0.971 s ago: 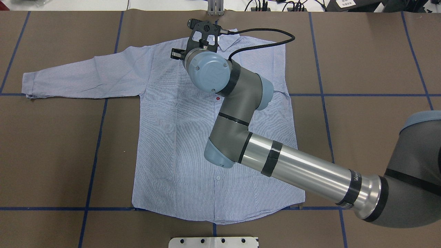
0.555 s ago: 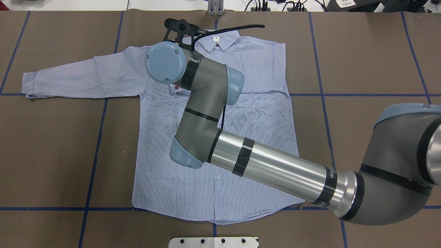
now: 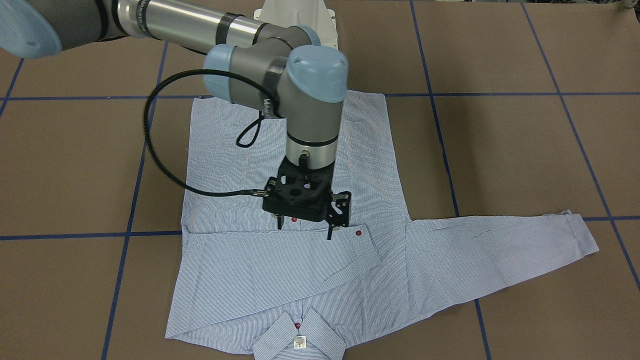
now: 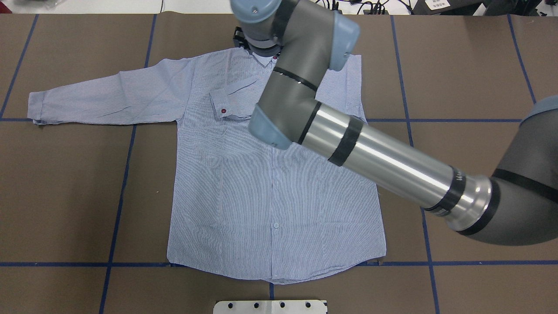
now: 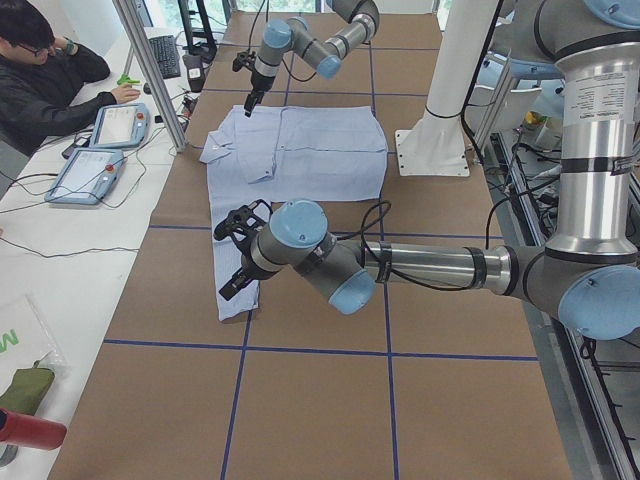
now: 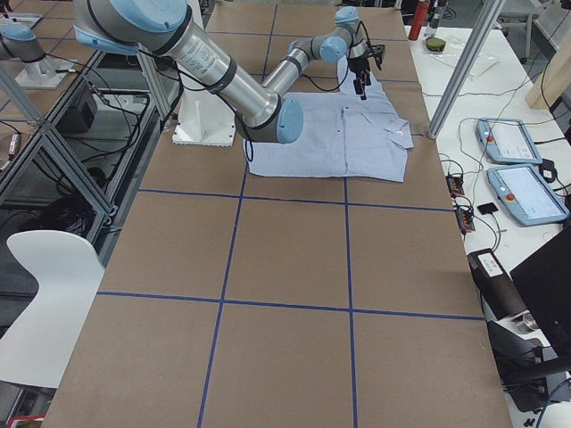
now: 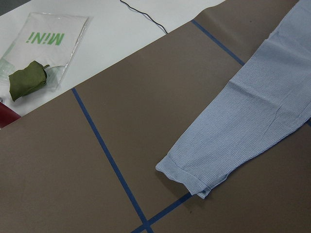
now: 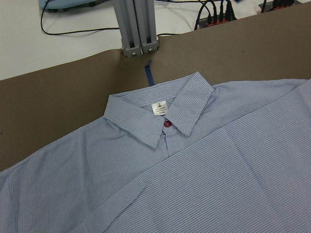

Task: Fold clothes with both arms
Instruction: 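Release the sleeve and withdraw the right gripper off the table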

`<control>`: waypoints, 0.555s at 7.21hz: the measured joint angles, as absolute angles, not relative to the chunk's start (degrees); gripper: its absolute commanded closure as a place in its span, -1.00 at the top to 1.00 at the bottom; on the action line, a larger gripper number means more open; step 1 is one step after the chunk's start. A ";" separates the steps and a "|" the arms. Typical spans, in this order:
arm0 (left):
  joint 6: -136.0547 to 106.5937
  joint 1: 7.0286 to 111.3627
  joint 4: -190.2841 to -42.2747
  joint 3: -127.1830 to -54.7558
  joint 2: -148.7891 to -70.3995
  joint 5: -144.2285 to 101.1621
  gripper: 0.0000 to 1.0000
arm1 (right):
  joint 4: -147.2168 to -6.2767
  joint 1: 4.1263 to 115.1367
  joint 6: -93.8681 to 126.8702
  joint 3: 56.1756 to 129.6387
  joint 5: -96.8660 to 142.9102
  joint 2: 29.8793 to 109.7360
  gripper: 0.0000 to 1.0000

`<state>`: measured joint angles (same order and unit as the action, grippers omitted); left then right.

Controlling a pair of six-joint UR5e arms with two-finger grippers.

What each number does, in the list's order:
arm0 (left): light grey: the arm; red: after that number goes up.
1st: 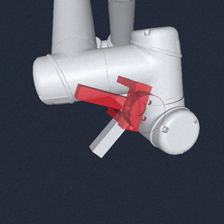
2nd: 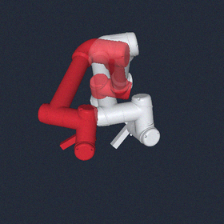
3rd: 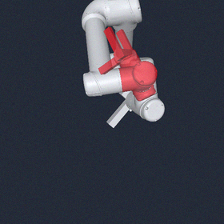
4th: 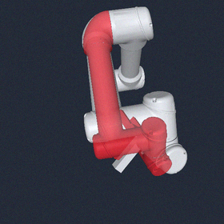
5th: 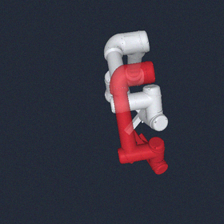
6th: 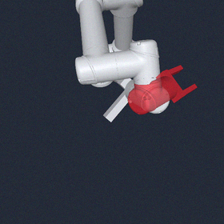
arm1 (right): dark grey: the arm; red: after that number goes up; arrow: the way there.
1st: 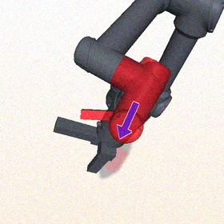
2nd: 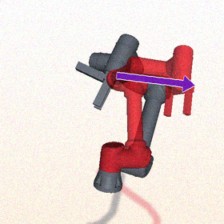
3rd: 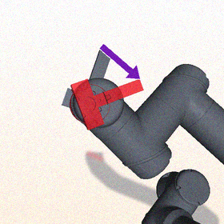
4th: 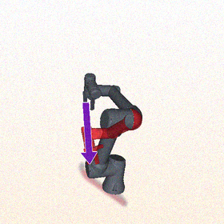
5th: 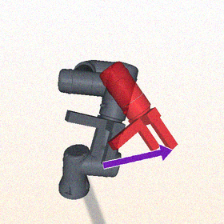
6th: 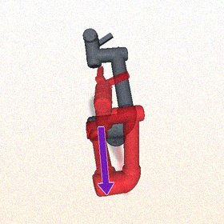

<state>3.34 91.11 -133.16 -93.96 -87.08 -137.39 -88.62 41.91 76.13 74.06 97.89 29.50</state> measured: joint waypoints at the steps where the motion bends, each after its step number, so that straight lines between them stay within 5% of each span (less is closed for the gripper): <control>1: 1.71 89.66 -137.33 -89.94 -87.94 -137.25 1.00 | -91.89 45.41 70.16 82.03 102.40 35.53 1.00; 4: -11.30 83.27 -154.05 -75.66 -91.77 -134.46 1.00 | -102.11 58.54 45.63 108.77 115.17 58.53 1.00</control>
<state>-11.30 83.27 -154.05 -75.66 -91.77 -134.46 -102.11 58.54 45.63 108.77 115.17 58.53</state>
